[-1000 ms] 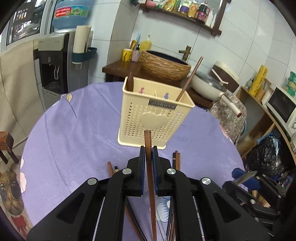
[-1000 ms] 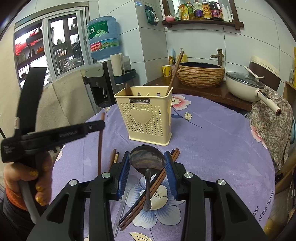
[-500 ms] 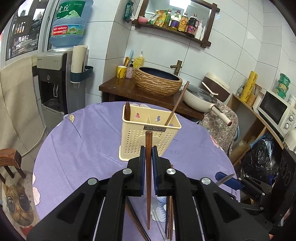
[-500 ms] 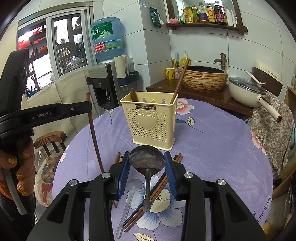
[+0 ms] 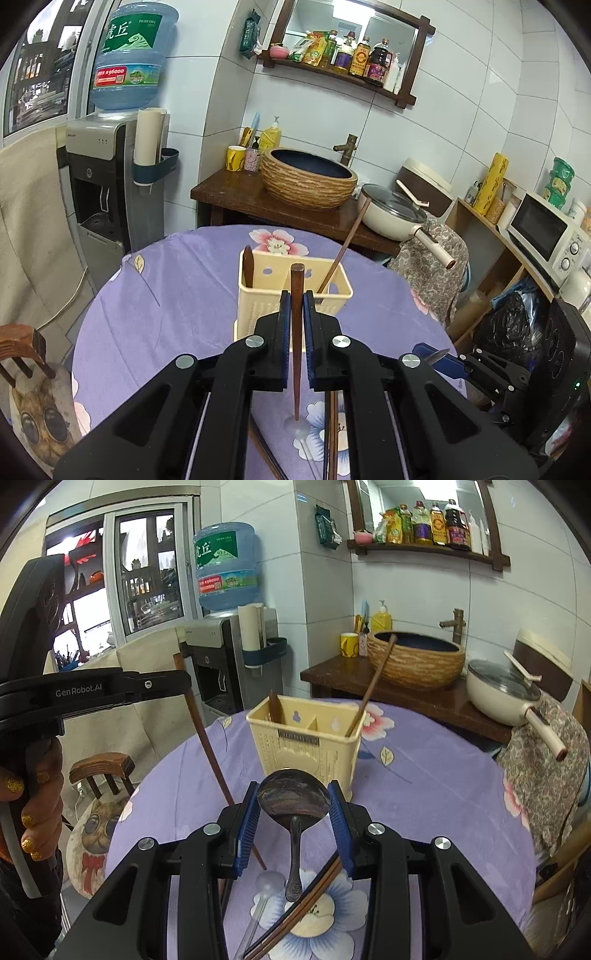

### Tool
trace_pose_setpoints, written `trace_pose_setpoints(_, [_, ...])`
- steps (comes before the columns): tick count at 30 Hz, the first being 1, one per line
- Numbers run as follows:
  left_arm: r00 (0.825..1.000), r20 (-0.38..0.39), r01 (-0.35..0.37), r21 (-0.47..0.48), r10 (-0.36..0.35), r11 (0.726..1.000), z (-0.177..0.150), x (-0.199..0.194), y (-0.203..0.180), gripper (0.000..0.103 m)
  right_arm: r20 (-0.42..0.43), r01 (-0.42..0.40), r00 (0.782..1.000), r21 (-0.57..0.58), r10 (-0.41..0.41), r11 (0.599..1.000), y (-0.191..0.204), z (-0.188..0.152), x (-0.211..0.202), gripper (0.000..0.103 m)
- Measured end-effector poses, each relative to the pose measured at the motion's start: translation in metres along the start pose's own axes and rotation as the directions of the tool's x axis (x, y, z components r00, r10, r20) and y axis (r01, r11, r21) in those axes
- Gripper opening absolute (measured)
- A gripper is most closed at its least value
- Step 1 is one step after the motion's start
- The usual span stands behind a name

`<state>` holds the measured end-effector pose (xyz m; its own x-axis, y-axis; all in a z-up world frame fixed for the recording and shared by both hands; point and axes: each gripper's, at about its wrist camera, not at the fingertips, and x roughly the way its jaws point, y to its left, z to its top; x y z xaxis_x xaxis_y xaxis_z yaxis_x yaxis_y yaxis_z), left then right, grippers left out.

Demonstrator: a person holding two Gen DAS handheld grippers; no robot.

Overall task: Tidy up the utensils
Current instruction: 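Raise the chopstick in the left tool toward the holder while the right tool holds the spoon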

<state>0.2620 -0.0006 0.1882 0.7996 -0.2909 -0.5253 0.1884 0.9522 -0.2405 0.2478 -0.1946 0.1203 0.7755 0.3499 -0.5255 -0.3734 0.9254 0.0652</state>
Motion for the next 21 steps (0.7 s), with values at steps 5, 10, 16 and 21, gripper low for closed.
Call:
trace_pose_setpoints(5, [0.998,0.062,0.005,0.014,-0.005,1.0,0.051,-0.018,-0.01,0.007,0.096,0.023,0.995,-0.008,-0.022,1.0,-0.006,0.051,-0.009,0.036])
trace_pose_setpoints(10, [0.987,0.156,-0.038,-0.015,0.039,0.999,0.113,-0.033,-0.02,0.007,0.226,0.105,0.97,-0.036,-0.094,0.994,-0.006,0.114,-0.011,0.036])
trace_pose_setpoints(16, [0.967,0.217,-0.122,-0.063,0.133,0.991,0.154,-0.02,-0.02,0.007,0.268,0.173,0.951,-0.041,-0.156,0.984,-0.007,0.138,0.02,0.037])
trace_pose_setpoints(21, [0.974,0.152,-0.162,-0.064,0.17,0.985,0.134,0.024,-0.009,0.007,0.19,0.173,0.967,-0.006,-0.169,0.985,-0.016,0.113,0.063,0.036])
